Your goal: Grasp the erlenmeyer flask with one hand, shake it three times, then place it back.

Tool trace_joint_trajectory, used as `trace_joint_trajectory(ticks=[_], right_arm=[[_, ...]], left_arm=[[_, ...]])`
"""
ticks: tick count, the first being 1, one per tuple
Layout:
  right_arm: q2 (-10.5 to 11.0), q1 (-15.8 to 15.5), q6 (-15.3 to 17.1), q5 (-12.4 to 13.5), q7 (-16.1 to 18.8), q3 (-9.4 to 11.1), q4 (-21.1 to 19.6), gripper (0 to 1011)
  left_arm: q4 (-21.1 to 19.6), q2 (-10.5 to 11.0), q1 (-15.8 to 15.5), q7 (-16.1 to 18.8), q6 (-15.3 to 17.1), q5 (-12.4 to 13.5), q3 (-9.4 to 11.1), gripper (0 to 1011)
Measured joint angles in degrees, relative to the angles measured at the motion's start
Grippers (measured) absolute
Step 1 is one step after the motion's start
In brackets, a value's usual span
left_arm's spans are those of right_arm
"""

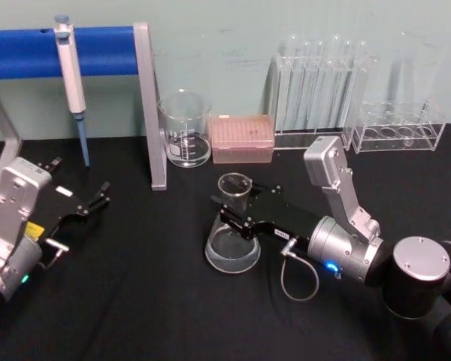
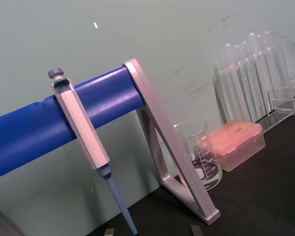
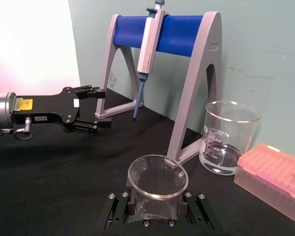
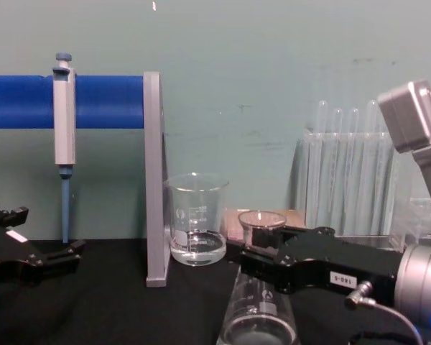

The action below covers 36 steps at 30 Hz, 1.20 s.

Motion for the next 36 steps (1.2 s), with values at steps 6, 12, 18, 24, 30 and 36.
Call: trace_joint_trajectory(ticks=[6,12,18,24,30,36], right_arm=[[-0.12,0.07,0.08,-0.18,-0.05,0.00,0.30,451],[-0.18,0.08,0.11,-0.47,-0.14,0.00,0.47,451],[-0.17,0.08,0.08,-0.67,-0.21,-0.02,0.47,451],[-0.15,0.06,0.07,-0.61,-0.21,-0.01,0.47,451],[-0.15,0.05,0.07,-0.54,-0.19,0.00,0.47,465],[-0.15,0.05,0.04,-0.47,-0.18,0.01,0.43,660]], left_arm=[[0.00,0.00,0.00,0.00,0.00,0.00,0.00,1001],[0.00,0.00,0.00,0.00,0.00,0.00,0.00,1001],[0.00,0.00,0.00,0.00,0.00,0.00,0.00,1001],[0.00,0.00,0.00,0.00,0.00,0.00,0.00,1001],[0.00,0.00,0.00,0.00,0.00,0.00,0.00,1001],[0.00,0.00,0.00,0.00,0.00,0.00,0.00,1001]])
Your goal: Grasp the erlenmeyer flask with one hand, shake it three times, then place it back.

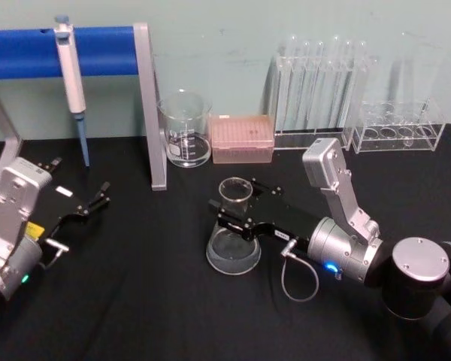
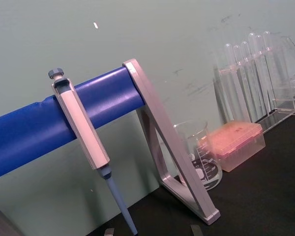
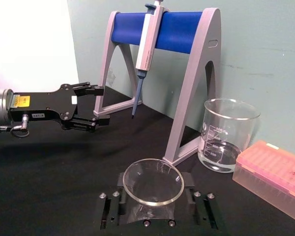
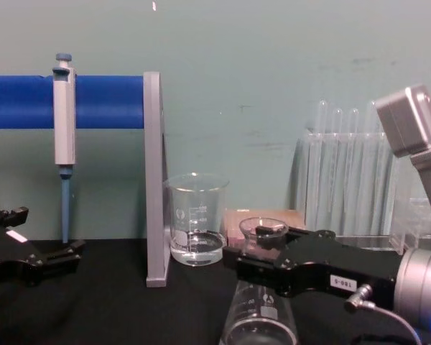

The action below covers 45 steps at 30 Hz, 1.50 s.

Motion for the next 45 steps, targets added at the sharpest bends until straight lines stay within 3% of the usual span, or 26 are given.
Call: trace_joint_trajectory(ticks=[13,30,45], right_arm=[[0.00,0.00,0.00,0.03,0.00,-0.01,-0.03,1002],[0.82,-0.64,-0.29,0.87,0.94,0.48,-0.61,1002],[6.31,-4.70,-1.18,3.46,3.56,2.41,-5.56,1002]], left_arm=[[0.00,0.00,0.00,0.00,0.00,0.00,0.00,1001],[0.00,0.00,0.00,0.00,0.00,0.00,0.00,1001],[0.00,0.00,0.00,0.00,0.00,0.00,0.00,1001]])
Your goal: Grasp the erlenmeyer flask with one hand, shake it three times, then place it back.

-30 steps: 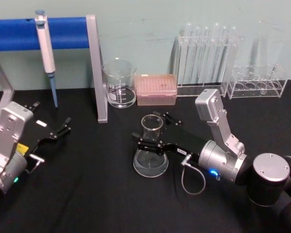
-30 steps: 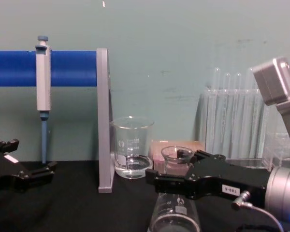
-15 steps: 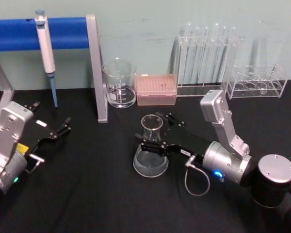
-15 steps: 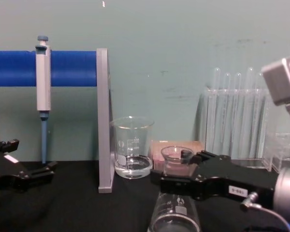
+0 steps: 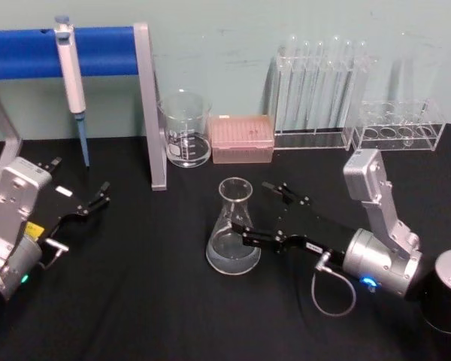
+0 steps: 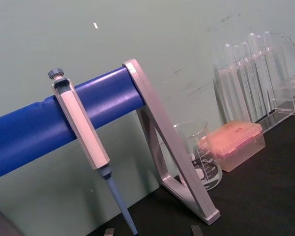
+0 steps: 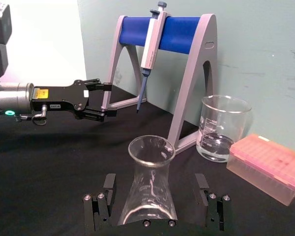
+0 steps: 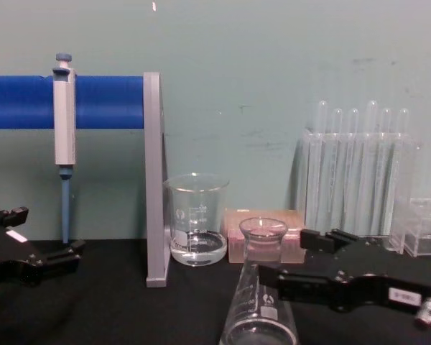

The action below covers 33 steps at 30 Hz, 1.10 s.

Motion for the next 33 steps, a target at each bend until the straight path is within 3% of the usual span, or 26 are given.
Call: trace_joint_trajectory(ticks=[9,17,23,33], right_arm=[[2.52,-2.33,-0.38,1.39,0.01,1.51,-2.88,1002],[2.95,-4.20,-0.48,1.92,-3.32,3.66,-4.45,1002],[1.22,-4.87,-1.13,1.43,-7.37,5.61,-4.39,1002],[-4.60,-5.03,-2.73,-3.86,-18.29,8.63,-1.60,1002]], left_arm=[[0.00,0.00,0.00,0.00,0.00,0.00,0.00,1001],[0.00,0.00,0.00,0.00,0.00,0.00,0.00,1001],[0.00,0.00,0.00,0.00,0.00,0.00,0.00,1001],[0.00,0.00,0.00,0.00,0.00,0.00,0.00,1001]])
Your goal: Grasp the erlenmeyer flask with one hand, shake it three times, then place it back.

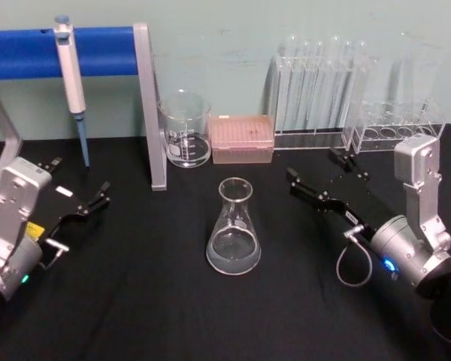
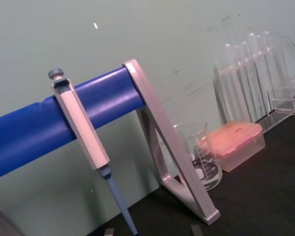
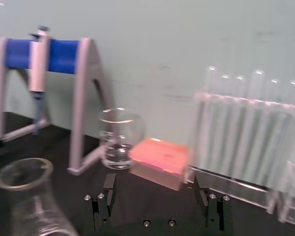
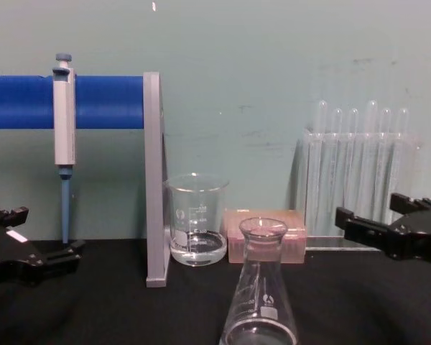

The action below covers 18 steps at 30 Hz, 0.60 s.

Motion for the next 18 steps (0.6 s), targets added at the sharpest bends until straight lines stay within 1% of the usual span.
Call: trace_joint_trajectory(ticks=[3,6,8,13,18], right_arm=[[-1.50,0.20,-0.02,-1.03,-2.22,0.60,1.29,1002],[-2.41,0.40,-0.01,-2.01,-3.69,0.92,2.33,1002],[-3.34,0.65,0.00,-3.34,-5.07,1.13,3.83,1002],[-4.26,0.91,0.45,-4.88,-6.13,1.40,5.81,1003],[-4.84,0.92,1.00,-5.69,-6.30,1.78,6.69,1002]], left_arm=[[0.00,0.00,0.00,0.00,0.00,0.00,0.00,1001],[0.00,0.00,0.00,0.00,0.00,0.00,0.00,1001],[0.00,0.00,0.00,0.00,0.00,0.00,0.00,1001],[0.00,0.00,0.00,0.00,0.00,0.00,0.00,1001],[0.00,0.00,0.00,0.00,0.00,0.00,0.00,1001]])
